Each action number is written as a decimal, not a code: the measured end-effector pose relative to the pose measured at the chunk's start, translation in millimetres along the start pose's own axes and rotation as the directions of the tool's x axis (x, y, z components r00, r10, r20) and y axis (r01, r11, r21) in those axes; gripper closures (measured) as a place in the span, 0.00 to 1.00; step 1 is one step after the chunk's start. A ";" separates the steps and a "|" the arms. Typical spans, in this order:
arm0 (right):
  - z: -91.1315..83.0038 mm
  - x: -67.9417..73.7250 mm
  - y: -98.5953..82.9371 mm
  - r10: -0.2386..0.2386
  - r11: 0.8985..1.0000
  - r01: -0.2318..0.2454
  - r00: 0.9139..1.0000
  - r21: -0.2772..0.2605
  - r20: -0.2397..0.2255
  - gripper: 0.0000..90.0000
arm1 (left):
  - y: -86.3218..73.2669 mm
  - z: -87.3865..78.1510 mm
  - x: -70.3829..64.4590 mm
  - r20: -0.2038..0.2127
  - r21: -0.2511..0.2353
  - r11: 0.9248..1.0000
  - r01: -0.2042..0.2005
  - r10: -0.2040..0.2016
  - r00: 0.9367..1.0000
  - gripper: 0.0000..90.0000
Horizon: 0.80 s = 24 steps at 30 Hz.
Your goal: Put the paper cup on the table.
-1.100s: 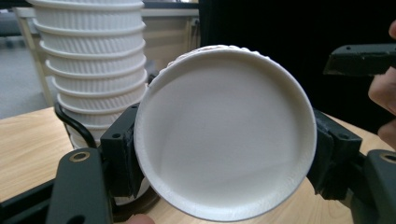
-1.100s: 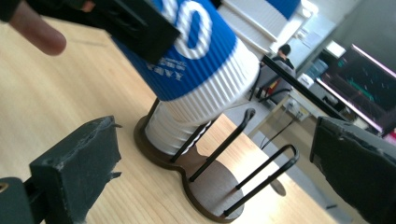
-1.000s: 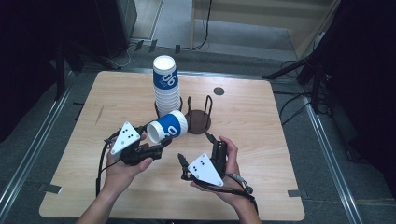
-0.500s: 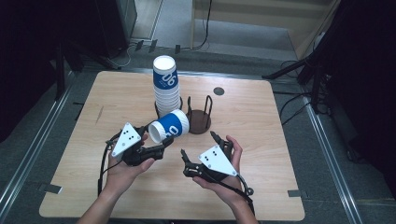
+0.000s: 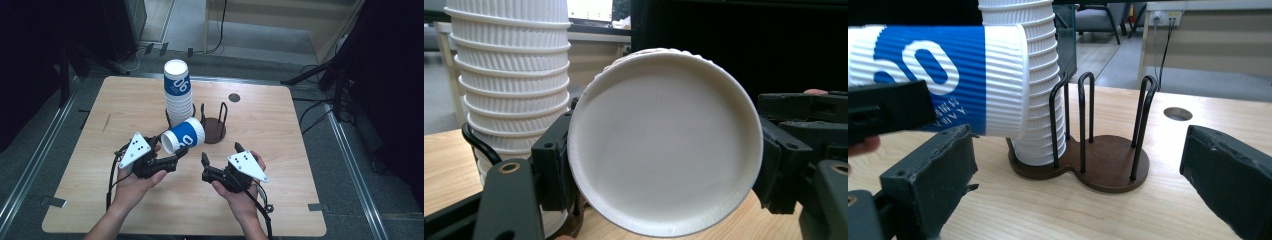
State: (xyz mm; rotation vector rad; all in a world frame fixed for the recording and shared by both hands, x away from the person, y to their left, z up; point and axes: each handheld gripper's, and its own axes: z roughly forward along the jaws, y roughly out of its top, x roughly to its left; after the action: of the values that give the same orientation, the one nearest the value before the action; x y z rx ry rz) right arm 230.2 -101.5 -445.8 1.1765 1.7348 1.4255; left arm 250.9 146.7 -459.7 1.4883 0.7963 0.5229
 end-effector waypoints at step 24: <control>-2.9 13.8 6.7 0.433 0.899 -0.433 0.901 -0.060 -0.027 0.02 | -8.4 6.1 -7.7 0.006 -0.033 0.999 -0.002 0.002 1.000 0.30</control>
State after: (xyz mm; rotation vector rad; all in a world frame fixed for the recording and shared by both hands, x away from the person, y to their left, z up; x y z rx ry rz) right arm 223.6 -90.2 -437.5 1.5910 1.4753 1.7312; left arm 249.0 136.5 -467.3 1.4600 0.7786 0.5303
